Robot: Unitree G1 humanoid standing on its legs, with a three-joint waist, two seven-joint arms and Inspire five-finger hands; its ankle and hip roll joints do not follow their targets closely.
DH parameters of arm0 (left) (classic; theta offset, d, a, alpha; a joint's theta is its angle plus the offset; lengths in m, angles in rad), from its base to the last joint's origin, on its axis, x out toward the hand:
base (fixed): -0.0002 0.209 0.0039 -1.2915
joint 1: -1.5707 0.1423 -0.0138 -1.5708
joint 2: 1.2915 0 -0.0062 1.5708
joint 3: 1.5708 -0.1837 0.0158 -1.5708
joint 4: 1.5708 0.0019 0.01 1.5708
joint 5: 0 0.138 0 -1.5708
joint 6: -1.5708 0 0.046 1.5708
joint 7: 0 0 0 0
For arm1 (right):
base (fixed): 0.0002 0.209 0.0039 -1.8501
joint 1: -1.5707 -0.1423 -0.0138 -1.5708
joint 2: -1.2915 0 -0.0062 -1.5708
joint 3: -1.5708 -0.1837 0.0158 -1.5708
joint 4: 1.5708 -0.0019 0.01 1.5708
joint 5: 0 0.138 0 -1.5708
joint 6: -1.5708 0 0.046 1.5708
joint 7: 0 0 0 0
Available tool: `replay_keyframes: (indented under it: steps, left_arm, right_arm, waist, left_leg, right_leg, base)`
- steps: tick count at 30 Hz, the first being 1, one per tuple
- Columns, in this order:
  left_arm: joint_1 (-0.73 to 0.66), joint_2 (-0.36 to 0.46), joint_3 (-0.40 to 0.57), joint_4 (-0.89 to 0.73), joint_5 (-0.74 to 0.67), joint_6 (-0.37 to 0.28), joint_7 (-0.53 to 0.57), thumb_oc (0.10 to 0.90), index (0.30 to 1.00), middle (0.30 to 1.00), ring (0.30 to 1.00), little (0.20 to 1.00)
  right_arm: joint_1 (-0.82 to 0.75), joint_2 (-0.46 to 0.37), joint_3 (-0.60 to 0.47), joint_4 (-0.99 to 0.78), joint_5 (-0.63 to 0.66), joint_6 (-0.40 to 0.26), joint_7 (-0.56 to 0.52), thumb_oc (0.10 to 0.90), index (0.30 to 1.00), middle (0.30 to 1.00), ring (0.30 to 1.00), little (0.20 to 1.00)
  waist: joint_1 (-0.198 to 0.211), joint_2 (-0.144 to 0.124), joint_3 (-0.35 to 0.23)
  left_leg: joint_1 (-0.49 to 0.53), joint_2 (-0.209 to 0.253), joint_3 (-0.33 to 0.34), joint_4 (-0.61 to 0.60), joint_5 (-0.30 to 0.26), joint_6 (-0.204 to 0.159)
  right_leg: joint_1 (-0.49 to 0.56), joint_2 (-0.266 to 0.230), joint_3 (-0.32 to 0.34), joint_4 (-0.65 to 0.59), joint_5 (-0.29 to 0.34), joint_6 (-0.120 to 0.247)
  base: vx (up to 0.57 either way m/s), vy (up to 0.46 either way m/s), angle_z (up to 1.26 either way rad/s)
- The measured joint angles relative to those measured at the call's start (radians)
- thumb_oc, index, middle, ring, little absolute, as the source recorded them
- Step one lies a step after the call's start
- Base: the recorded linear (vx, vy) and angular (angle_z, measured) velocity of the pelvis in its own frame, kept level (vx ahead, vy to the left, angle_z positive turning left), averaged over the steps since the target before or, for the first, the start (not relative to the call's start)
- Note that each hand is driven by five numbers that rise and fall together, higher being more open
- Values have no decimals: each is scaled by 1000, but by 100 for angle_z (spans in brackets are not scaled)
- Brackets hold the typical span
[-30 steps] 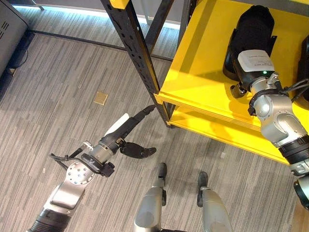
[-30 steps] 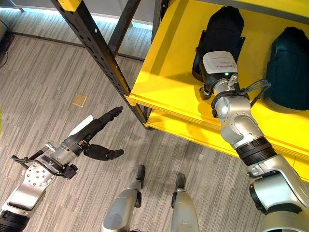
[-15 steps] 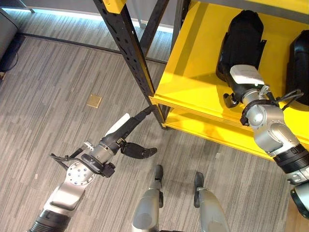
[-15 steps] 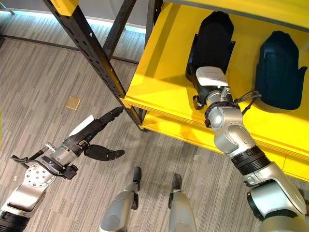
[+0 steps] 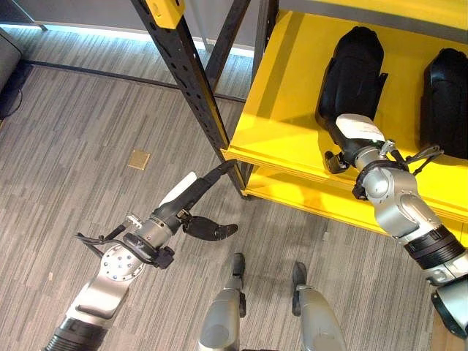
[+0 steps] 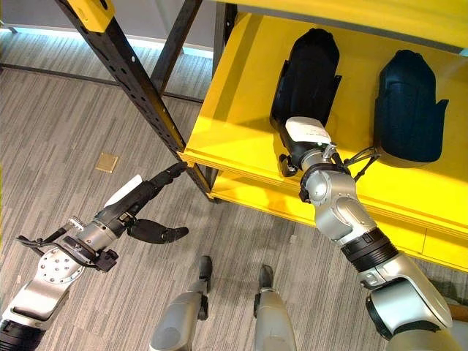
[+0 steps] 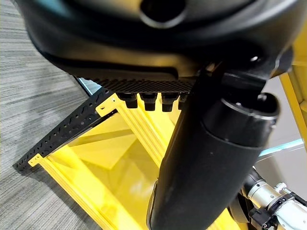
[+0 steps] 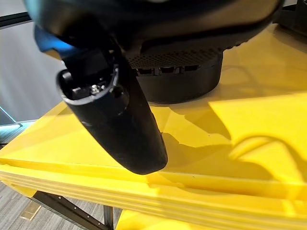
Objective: Move parts from the plastic box to the shelf.
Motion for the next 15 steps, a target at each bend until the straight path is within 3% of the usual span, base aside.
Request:
replay_keyframes:
  steps: [8, 15]
  left_arm:
    - [0, 0, 0, 0, 0, 0, 1, 900, 1000, 1000, 1000, 1000]
    - [-1, 0, 0, 0, 0, 22, 39, 900, 1000, 1000, 1000, 1000]
  right_arm:
    - [12, 0, 0, 0, -4, -11, -23, 900, 1000, 1000, 1000, 1000]
    - [62, 20, -9, -1, -42, -30, -187, 900, 1000, 1000, 1000, 1000]
  waist:
    - [-1, 0, 0]
    - [-2, 1, 0]
  left_leg:
    - [0, 0, 0, 0, 0, 0]
    - [-1, 0, 10, 0, -3, 1]
  right_leg:
    - [-1, 0, 0, 0, 0, 0]
    - [-3, -1, 5, -3, 0, 0]
  base:
    - [0, 0, 0]
    - [0, 0, 0]
